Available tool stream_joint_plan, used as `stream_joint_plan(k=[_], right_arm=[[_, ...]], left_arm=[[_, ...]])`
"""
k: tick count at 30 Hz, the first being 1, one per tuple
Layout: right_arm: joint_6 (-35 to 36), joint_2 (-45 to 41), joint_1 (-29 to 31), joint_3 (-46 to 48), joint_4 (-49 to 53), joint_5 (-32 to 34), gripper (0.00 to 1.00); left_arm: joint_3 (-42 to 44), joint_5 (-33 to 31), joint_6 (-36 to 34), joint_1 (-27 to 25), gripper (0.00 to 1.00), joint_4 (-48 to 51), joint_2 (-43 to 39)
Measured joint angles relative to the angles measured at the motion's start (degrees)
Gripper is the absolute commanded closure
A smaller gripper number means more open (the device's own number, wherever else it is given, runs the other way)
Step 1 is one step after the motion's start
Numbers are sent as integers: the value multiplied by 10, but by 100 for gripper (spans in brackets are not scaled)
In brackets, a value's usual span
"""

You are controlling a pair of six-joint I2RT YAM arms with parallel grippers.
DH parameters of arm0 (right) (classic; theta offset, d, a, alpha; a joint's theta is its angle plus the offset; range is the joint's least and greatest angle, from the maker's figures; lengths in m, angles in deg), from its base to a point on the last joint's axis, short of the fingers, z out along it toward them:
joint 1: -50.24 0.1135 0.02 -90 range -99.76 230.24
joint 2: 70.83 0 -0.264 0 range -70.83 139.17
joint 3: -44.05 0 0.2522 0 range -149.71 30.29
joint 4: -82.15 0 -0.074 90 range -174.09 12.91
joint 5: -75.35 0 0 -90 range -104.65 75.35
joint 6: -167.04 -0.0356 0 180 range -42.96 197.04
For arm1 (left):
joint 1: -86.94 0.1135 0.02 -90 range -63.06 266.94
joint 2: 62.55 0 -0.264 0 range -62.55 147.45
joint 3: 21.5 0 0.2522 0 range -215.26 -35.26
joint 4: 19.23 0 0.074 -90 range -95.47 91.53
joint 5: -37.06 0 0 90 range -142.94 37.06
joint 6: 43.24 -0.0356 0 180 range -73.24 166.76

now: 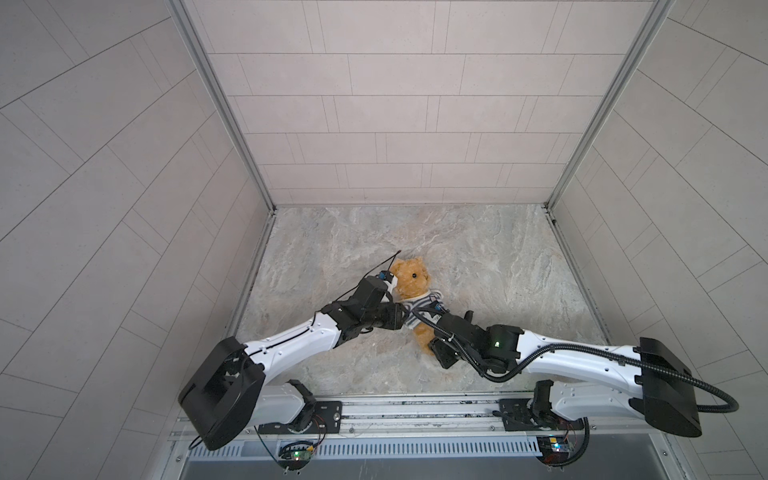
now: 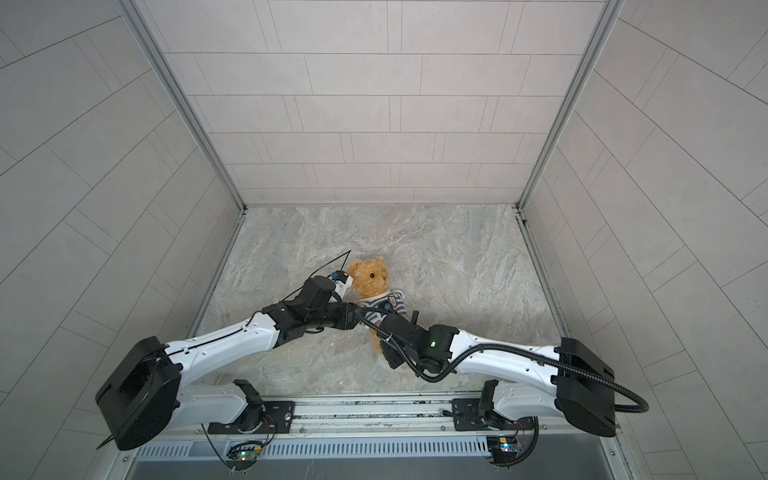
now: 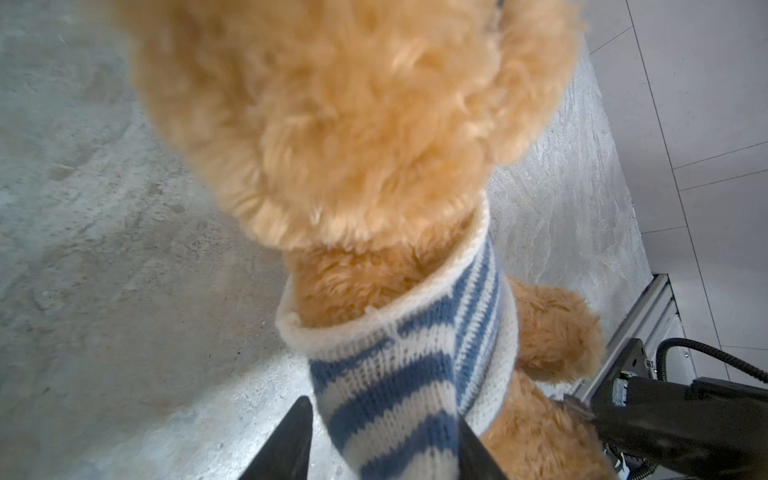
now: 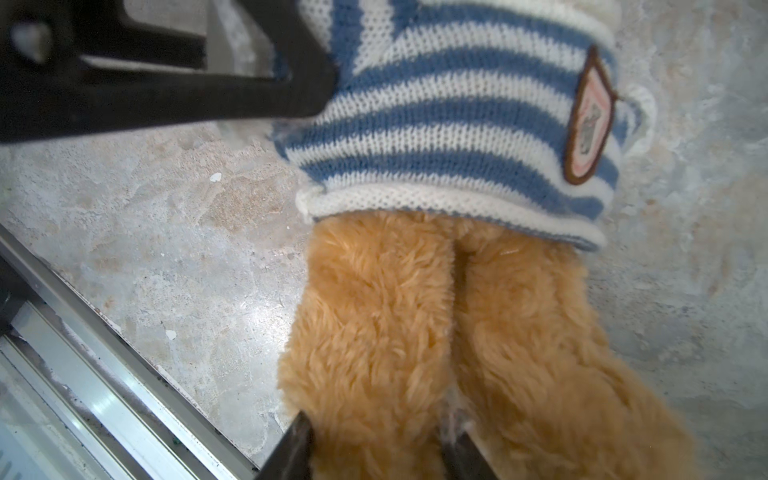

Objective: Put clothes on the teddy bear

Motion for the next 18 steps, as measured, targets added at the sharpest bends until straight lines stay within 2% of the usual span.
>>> stream_joint_plan(k=[4, 7, 15, 18], right_arm=[[5, -28, -3, 0, 3, 5, 28], [8, -38, -6, -1, -11, 6, 24], [-4, 18, -38, -9, -88, 0, 25], [-5, 52, -52, -10, -105, 0, 35]], left_arm=[[18, 4, 15, -7, 51, -13, -14], [33, 7, 27, -10, 51, -30, -19], [64, 10, 47, -10, 51, -61, -21], [74, 10, 53, -10, 52, -71, -24]])
